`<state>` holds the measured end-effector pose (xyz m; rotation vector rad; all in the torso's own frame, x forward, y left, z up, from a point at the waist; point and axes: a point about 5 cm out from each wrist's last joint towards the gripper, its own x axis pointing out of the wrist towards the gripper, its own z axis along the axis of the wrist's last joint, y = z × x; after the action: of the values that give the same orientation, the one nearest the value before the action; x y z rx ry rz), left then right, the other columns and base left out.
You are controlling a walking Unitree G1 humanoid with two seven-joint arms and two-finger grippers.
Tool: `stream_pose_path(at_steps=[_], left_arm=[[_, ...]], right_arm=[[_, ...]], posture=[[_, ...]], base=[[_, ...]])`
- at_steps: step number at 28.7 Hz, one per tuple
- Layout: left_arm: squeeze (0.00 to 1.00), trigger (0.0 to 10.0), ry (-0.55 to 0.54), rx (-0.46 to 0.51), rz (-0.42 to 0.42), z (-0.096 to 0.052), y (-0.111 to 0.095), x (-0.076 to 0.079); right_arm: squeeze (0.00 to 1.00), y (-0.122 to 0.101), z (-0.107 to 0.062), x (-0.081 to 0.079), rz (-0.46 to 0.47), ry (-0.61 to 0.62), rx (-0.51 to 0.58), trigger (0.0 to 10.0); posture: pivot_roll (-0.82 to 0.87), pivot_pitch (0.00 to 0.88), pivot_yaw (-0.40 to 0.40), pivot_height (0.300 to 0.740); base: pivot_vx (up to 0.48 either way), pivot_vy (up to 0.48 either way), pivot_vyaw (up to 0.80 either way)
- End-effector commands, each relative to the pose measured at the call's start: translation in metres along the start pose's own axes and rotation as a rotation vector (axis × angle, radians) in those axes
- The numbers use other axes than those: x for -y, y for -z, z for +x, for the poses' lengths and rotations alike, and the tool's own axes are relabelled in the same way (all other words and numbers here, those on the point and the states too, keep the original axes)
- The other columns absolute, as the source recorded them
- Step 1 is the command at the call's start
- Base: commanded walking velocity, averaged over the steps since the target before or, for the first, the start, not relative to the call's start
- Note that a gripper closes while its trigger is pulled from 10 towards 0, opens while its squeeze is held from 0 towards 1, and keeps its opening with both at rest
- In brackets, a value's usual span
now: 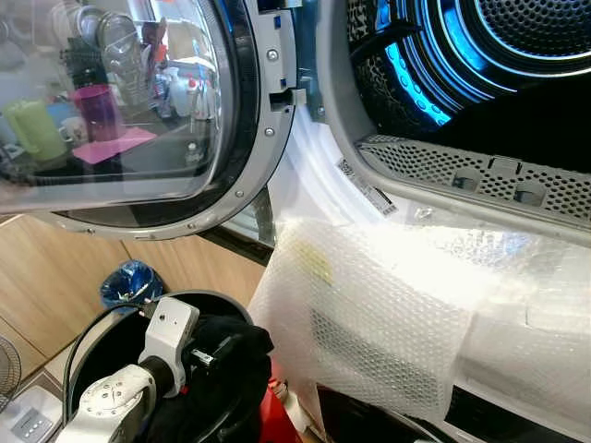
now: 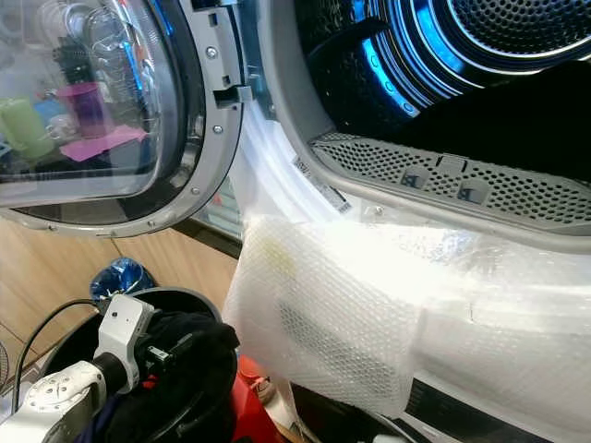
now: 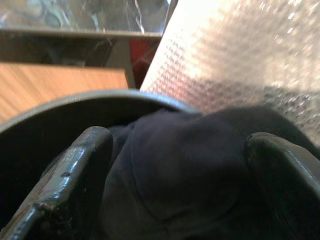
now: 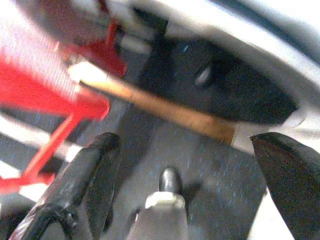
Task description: Clothes washing
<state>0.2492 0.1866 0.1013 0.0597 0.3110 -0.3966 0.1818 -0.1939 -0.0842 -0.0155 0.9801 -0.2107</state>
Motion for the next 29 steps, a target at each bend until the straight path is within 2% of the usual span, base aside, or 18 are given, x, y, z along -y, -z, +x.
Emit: stream_pose_path(at_steps=[1,8,12,18,21,28,29], left_arm=[[1.00,10.0,0.009,-0.040,-0.001,-0.005,0.005,0.000],[1.00,10.0,0.037,-0.083,-0.046,-0.002,0.014,0.002],[1.00,10.0,0.025,-0.132,0.013,0.003,0.019,-0.003],[1.00,10.0,-0.039,-0.138,0.059,0.013,0.011,-0.018],[1.00,10.0,-0.031,-0.121,0.009,0.021,0.008,-0.019],[1.00,10.0,-0.135,-0.152,0.024,0.033,0.006,-0.032],[0.00,10.0,-0.151,-0.185,0.010,0.035,0.009,-0.034]], right_arm=[[0.00,0.000,0.000,-0.004,-0.015,-0.006,0.002,10.0],[0.00,0.008,-0.002,-0.010,-0.073,-0.026,-0.016,10.0],[0.00,0.010,-0.002,-0.013,-0.049,-0.030,-0.015,10.0],[0.00,0.008,-0.002,-0.018,-0.045,-0.039,-0.008,10.0],[0.00,0.006,-0.002,-0.019,-0.061,-0.043,-0.004,10.0],[0.00,0.005,-0.002,-0.015,-0.065,-0.029,-0.007,10.0],[0.00,0.005,-0.001,-0.013,-0.077,-0.028,-0.008,10.0]], posture=[[0.04,0.022,0.121,0.740],[0.05,0.012,0.112,0.740],[0.04,0.005,0.113,0.740],[0.02,0.000,0.112,0.740],[0.01,0.000,0.108,0.740],[0.01,0.000,0.098,0.740],[0.00,0.000,0.088,0.740]], base=[[0.000,0.000,0.00],[0.000,0.000,0.00],[0.000,0.000,0.00],[0.000,0.000,0.00],[0.000,0.000,0.00],[0.000,0.000,0.00],[0.000,0.000,0.00]])
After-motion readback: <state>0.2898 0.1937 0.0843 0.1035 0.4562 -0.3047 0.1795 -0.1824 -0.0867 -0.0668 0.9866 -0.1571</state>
